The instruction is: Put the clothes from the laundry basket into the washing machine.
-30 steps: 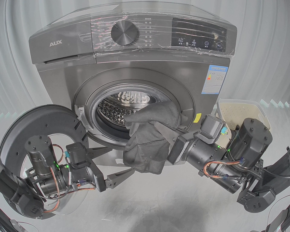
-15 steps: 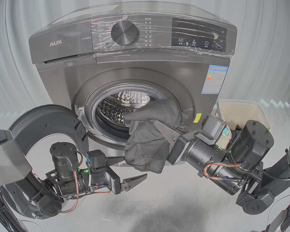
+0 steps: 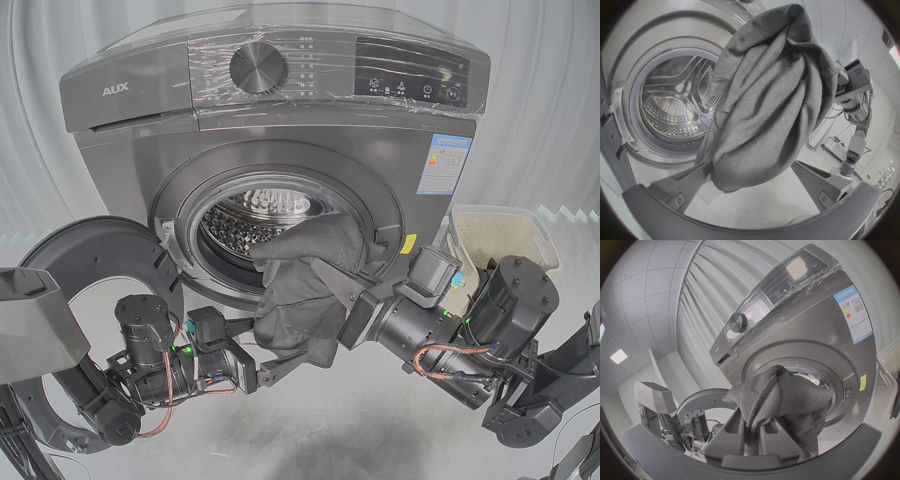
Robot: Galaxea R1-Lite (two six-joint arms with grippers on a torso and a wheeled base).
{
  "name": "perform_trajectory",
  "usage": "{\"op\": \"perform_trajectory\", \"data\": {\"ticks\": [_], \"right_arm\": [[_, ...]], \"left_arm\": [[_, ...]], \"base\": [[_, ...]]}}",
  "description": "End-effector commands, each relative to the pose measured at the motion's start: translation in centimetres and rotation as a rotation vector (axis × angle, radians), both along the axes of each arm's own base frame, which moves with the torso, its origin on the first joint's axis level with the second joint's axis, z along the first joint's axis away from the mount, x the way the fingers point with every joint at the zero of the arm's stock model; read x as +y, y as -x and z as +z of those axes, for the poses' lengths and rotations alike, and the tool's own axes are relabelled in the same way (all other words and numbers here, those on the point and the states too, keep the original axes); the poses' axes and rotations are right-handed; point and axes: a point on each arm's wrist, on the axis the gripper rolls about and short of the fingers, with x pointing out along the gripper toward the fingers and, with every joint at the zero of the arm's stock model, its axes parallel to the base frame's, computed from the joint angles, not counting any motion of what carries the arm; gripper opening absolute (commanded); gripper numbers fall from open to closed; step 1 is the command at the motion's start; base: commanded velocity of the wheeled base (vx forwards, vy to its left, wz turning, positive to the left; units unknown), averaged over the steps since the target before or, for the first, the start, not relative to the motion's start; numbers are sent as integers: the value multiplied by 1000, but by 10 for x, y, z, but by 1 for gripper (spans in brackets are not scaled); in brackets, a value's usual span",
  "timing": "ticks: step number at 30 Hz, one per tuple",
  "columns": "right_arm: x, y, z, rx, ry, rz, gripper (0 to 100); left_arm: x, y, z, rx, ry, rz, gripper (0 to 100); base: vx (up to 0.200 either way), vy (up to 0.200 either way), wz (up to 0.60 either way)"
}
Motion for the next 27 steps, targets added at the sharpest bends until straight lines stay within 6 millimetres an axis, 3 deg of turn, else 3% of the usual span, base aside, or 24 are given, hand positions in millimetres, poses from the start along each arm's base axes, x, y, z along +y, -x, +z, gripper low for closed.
{"op": "perform_trajectory", "data": {"ticks": [1, 5, 6, 16, 24, 25, 27], "right_arm": [[0, 0, 0, 0, 1, 1, 0], [1, 0, -1, 2, 3, 2, 0], [1, -1, -2, 3, 4, 1, 0], [1, -1, -3, 7, 7, 1, 0], [0, -4, -13, 26, 35, -6, 0], [0, -4, -13, 25, 33, -6, 100], [1, -4, -18, 29, 38, -7, 100]], "left_arm": [[-2, -1, -4, 11, -6, -5, 100], [-3, -3, -3, -2, 2, -2, 100], [-3, -4, -2, -11, 7, 1, 0], [-3, 1, -4, -63, 31, 39, 0], [11, 47, 8, -45, 37, -16, 0], [12, 49, 10, -45, 42, -17, 0], [13, 58, 23, -69, 83, -30, 0]], "base": [[0, 0, 0], [0, 0, 0], [0, 0, 0], [0, 0, 0], [0, 0, 0], [0, 0, 0], [0, 0, 0]]}}
